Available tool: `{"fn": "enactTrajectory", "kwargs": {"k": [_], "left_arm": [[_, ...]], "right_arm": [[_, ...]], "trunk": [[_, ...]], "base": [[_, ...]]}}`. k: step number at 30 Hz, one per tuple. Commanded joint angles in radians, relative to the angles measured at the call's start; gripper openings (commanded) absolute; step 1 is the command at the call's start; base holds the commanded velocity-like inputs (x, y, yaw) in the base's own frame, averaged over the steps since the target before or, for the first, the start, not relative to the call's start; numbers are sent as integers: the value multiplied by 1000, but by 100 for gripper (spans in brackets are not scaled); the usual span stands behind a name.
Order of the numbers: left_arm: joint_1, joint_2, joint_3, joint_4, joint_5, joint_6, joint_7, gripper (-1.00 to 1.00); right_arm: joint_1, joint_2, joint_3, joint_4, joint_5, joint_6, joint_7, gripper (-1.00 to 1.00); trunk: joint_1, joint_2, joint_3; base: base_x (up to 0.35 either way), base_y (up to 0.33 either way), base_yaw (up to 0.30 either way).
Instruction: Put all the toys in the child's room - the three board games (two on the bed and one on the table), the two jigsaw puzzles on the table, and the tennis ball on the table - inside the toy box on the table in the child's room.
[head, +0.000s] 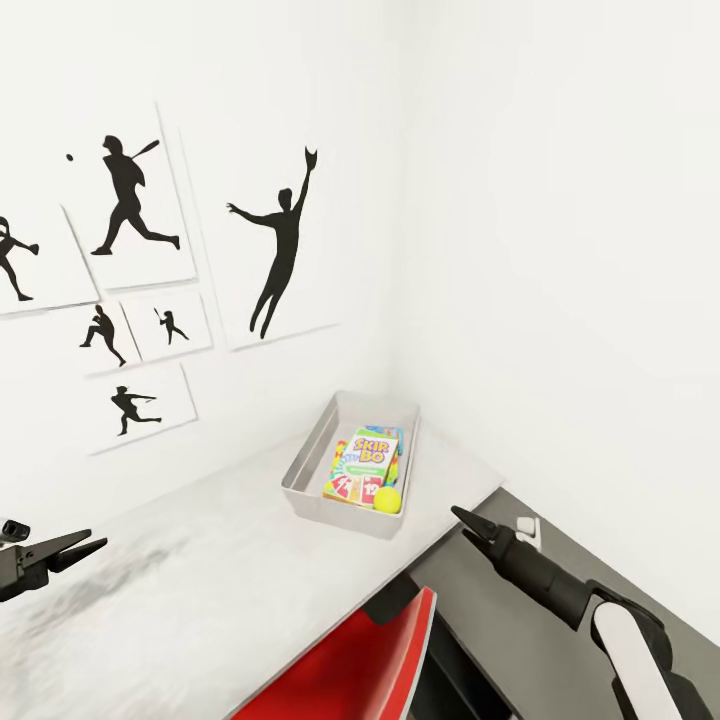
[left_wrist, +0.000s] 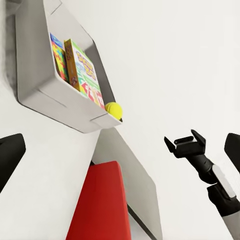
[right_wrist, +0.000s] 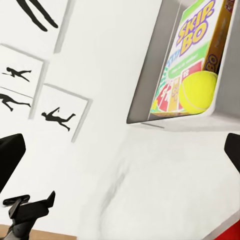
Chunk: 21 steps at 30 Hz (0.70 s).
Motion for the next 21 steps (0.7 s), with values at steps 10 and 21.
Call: {"fn": "enactTrajectory", "kwargs": {"k": [10,21], "left_arm": [[-2,1,-7,0,7,11,-4,100],[-2,1,-7,0,6,11,-4,100]], "right_arm": [[0,-3,-3,2,5,3,10,100],[0,-7,-4,8,4,3,12,100]], "trunk": [[1,-2,-2],[1,-2,7]], "base": [[-3,0,-2],[-111,0,-156]]}}
